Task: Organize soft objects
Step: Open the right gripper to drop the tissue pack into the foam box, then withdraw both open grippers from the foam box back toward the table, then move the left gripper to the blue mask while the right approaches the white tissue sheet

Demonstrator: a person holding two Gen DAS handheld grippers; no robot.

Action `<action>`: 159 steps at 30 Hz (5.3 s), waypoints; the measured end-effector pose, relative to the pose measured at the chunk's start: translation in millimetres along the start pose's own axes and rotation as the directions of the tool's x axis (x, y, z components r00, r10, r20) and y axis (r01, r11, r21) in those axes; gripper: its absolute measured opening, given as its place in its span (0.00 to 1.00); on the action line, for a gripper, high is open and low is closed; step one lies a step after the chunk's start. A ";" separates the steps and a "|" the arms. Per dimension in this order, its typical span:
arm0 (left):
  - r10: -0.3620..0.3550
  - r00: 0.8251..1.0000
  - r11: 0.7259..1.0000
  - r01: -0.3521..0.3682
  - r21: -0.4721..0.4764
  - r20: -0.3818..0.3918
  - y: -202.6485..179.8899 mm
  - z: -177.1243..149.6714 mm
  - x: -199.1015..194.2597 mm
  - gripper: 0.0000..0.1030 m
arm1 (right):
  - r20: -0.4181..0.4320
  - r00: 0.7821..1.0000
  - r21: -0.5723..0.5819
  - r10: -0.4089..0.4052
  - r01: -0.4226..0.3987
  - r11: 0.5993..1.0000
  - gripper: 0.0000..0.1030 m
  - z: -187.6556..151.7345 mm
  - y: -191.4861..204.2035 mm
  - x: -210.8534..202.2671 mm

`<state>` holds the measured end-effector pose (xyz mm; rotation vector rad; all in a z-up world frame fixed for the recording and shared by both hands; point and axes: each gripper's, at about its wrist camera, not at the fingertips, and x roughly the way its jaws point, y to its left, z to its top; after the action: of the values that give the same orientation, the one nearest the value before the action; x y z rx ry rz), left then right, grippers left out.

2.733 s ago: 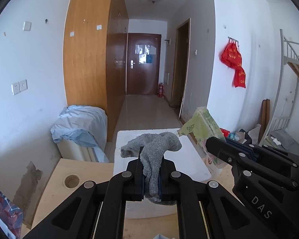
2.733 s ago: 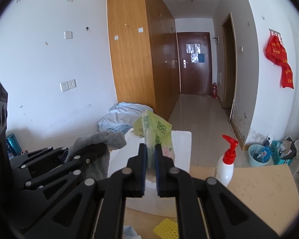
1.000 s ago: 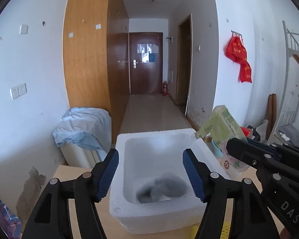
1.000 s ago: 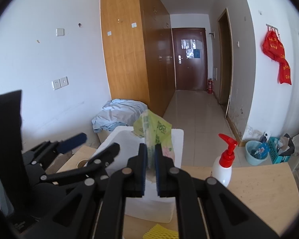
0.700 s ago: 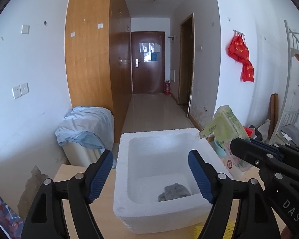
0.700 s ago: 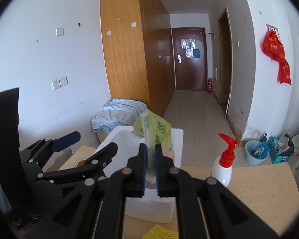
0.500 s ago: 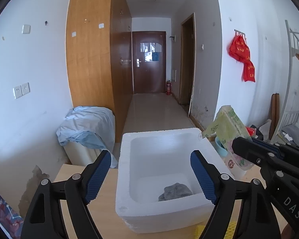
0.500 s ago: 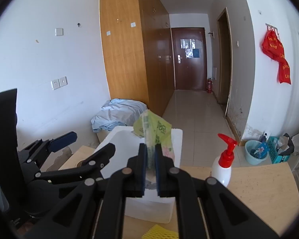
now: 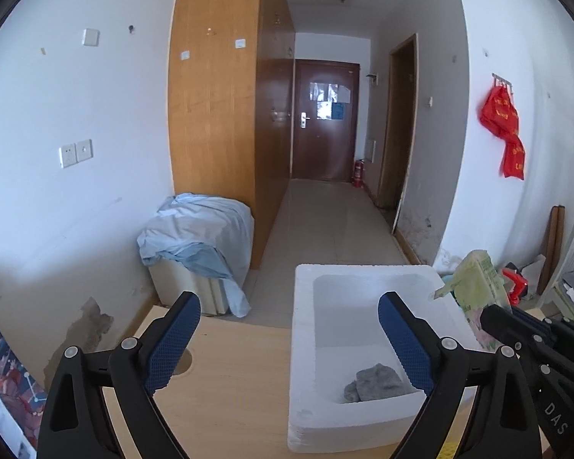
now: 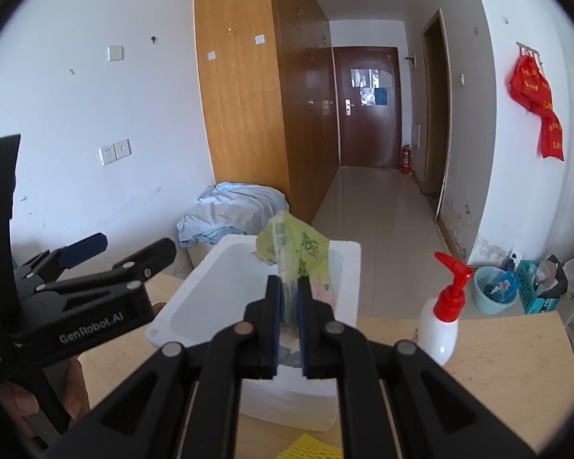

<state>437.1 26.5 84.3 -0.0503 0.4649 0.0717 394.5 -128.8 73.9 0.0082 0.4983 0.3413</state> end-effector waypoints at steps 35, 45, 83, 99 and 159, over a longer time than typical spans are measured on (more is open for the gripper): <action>0.018 1.000 1.000 -0.017 0.010 -0.011 -2.3 -2.9 5.0 0.92 | 0.051 0.997 -0.013 -0.056 0.057 0.998 0.73 -1.0 -2.7 6.1; 0.029 1.000 1.000 -0.029 0.001 -0.011 2.1 -2.3 5.5 0.92 | 0.045 0.998 -0.020 -0.045 0.046 0.999 0.74 -0.5 -0.9 6.4; 0.067 0.997 0.997 -0.066 -0.027 0.042 30.7 -61.9 -168.7 0.92 | 0.112 0.992 0.012 -0.053 0.052 0.999 0.91 -44.4 14.6 -116.4; 0.020 0.998 1.000 -0.020 0.008 0.062 25.9 -119.1 -246.9 0.94 | 0.138 0.988 0.044 -0.065 0.059 0.997 0.95 -90.9 24.7 -172.0; -0.138 0.970 0.987 0.152 0.058 -0.202 13.1 -189.8 -129.0 0.96 | -0.185 0.982 0.020 -0.033 0.038 0.999 0.96 -170.1 27.9 -88.7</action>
<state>236.5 19.8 -27.6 -0.0190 0.6606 -0.0952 232.7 -143.8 -31.8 -0.0094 0.6854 0.3025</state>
